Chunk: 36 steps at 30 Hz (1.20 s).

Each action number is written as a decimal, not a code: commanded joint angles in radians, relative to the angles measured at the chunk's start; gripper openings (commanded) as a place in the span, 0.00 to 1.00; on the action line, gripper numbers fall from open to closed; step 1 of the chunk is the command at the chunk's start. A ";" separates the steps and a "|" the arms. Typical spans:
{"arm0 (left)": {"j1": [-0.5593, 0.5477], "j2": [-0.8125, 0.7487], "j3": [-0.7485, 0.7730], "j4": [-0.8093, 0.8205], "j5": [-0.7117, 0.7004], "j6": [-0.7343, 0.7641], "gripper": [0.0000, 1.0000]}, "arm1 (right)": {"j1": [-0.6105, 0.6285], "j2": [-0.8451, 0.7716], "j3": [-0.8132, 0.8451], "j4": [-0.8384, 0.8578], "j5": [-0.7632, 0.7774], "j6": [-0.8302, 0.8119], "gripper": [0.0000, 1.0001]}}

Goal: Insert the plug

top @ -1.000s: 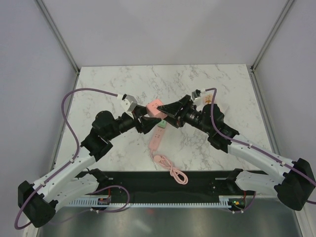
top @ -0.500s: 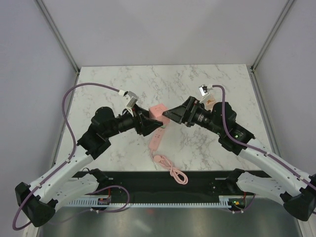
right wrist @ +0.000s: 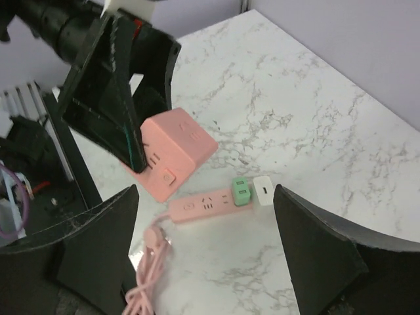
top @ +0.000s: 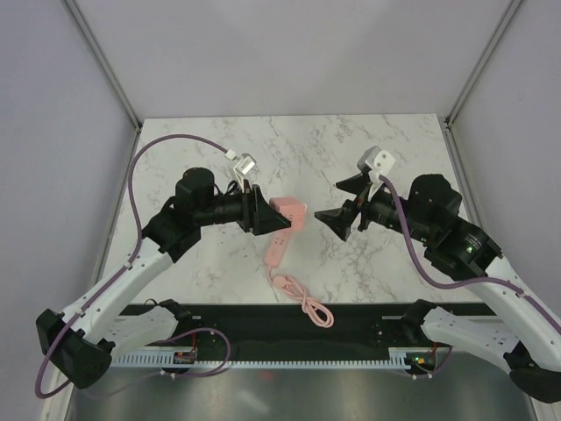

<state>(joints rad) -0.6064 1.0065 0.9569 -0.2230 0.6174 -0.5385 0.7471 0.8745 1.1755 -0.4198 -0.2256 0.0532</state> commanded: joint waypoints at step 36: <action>0.085 0.073 0.055 -0.050 0.308 -0.230 0.27 | 0.434 0.314 0.104 -0.097 0.301 -0.584 0.18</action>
<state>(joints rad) -0.5293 1.0946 0.9577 -0.3264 0.8822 -0.7383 1.1549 1.1706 1.2514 -0.5385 0.0467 -0.5026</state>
